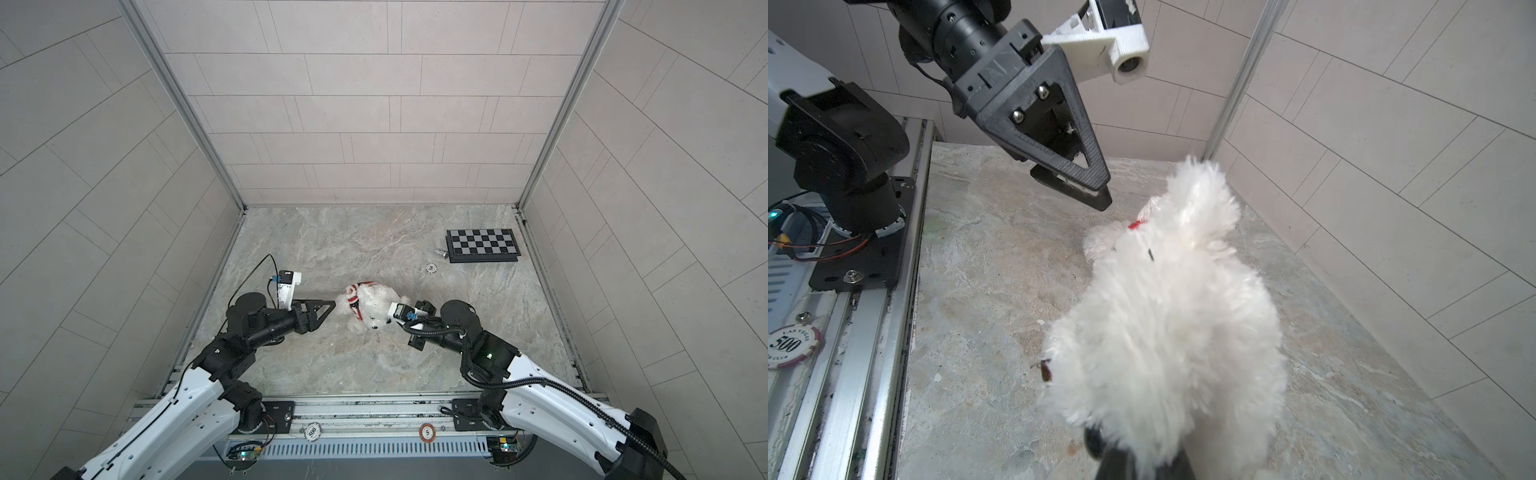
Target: Dress the teddy bear
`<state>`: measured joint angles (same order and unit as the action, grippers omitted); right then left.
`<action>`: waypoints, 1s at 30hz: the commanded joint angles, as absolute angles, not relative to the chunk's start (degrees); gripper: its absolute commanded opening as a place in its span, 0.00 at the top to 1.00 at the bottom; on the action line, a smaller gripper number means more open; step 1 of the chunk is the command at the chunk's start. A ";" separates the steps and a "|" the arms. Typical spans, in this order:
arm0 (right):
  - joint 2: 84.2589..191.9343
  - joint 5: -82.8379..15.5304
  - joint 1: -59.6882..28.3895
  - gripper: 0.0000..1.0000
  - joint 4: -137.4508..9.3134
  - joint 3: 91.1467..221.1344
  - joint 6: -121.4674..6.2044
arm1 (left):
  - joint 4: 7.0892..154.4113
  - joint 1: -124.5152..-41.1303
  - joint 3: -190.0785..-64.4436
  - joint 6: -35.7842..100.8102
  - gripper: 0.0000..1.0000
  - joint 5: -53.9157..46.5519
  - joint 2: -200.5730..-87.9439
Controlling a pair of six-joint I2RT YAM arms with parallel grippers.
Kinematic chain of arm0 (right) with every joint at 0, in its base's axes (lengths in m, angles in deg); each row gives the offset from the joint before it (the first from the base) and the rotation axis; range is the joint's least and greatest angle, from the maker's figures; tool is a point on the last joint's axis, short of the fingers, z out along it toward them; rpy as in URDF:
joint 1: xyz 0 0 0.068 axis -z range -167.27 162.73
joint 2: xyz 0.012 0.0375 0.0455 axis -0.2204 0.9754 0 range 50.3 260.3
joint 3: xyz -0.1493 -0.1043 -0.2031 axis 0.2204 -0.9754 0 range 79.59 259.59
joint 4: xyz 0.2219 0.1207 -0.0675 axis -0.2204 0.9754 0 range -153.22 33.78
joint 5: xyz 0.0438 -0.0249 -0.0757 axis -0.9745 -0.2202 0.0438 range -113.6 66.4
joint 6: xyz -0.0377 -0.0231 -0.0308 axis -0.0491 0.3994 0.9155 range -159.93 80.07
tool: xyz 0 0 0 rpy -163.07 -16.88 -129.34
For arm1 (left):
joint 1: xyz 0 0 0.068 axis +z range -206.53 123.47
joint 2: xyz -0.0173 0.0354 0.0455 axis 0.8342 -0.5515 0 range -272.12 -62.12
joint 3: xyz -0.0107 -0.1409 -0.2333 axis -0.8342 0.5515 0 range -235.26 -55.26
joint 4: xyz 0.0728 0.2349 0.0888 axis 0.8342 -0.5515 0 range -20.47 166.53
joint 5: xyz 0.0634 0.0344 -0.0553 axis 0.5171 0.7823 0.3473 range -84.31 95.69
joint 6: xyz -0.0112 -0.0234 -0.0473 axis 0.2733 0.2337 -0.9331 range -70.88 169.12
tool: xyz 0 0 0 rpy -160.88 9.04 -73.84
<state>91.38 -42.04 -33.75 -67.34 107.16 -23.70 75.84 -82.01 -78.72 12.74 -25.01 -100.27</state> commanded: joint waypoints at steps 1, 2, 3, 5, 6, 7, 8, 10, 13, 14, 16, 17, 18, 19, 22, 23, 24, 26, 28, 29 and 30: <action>90.38 -43.02 -33.75 1.00 -69.90 106.88 -23.99 | 77.38 -81.81 -77.59 13.26 0.22 -26.18 -103.30; 90.37 -43.18 -33.76 1.00 -69.98 106.81 -23.94 | 78.47 -81.77 -77.46 12.91 0.22 -26.58 -104.56; 90.29 -43.37 -33.76 1.00 -70.05 106.73 -24.07 | 80.11 -81.76 -77.54 12.43 0.22 -27.13 -106.00; 90.10 -43.38 -33.76 1.00 -70.33 106.42 -24.37 | 84.04 -81.95 -77.49 10.94 0.22 -28.32 -107.98; 90.02 -43.38 -33.76 1.00 -70.42 106.25 -24.59 | 85.66 -82.33 -77.64 10.39 0.23 -28.84 -108.86; 90.02 -43.30 -33.76 1.00 -70.51 106.14 -24.68 | 86.10 -82.90 -78.18 10.50 0.25 -28.94 -109.70; 89.94 -43.17 -33.71 1.00 -70.58 106.13 -24.83 | 85.89 -83.54 -78.76 10.81 0.29 -28.94 -110.51; 90.19 -42.90 -33.76 1.00 -70.52 106.13 -25.02 | 86.24 -84.42 -79.49 11.16 0.47 -29.20 -111.95; 90.58 -42.76 -33.76 1.00 -70.59 106.21 -25.14 | 87.36 -84.75 -79.60 10.80 0.73 -29.49 -112.39; 90.63 -42.68 -33.74 0.96 -70.75 106.13 -25.53 | 87.29 -84.75 -79.68 10.80 0.81 -29.47 -112.31; 90.88 -41.94 -33.76 0.83 -70.74 106.28 -26.67 | 86.76 -84.80 -79.78 11.03 0.96 -29.09 -111.49; 91.01 -41.77 -33.75 0.77 -70.32 106.47 -26.94 | 86.33 -84.81 -79.86 11.29 1.00 -28.74 -110.98; 91.06 -41.46 -33.74 0.71 -69.57 106.92 -27.32 | 85.80 -84.78 -79.91 11.71 1.00 -28.43 -110.45; 91.21 -40.87 -33.76 0.64 -68.40 107.52 -27.93 | 84.92 -84.82 -80.11 12.20 1.00 -28.01 -110.13; 92.44 -38.42 -33.76 0.36 -62.27 111.14 -29.42 | 83.91 -84.83 -80.31 13.21 1.00 -27.33 -110.04; 92.80 -38.53 -33.75 0.27 -60.53 112.23 -29.68 | 84.04 -84.83 -80.31 13.34 1.00 -27.12 -110.33; 93.08 -38.75 -33.85 0.22 -59.35 113.16 -30.45 | 84.32 -84.83 -80.29 13.31 1.00 -27.07 -110.73; 93.43 -38.86 -33.93 0.21 -59.41 114.14 -32.80 | 85.39 -84.83 -80.23 13.22 1.00 -27.00 -111.56; 94.19 -38.57 -34.22 0.22 -59.30 114.74 -34.34 | 86.24 -84.83 -80.30 13.24 1.00 -26.94 -112.25; 94.62 -37.79 -34.39 0.23 -59.14 116.49 -34.79 | 86.08 -84.82 -80.45 13.61 1.00 -26.79 -112.43; 95.21 -36.17 -34.70 0.22 -58.94 117.37 -35.16 | 85.42 -84.83 -80.74 14.03 1.00 -26.25 -112.64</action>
<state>94.46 -38.52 -34.07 -60.52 114.57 -32.45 84.69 -84.67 -78.53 12.17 -27.19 -112.29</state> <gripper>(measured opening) 0.777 0.066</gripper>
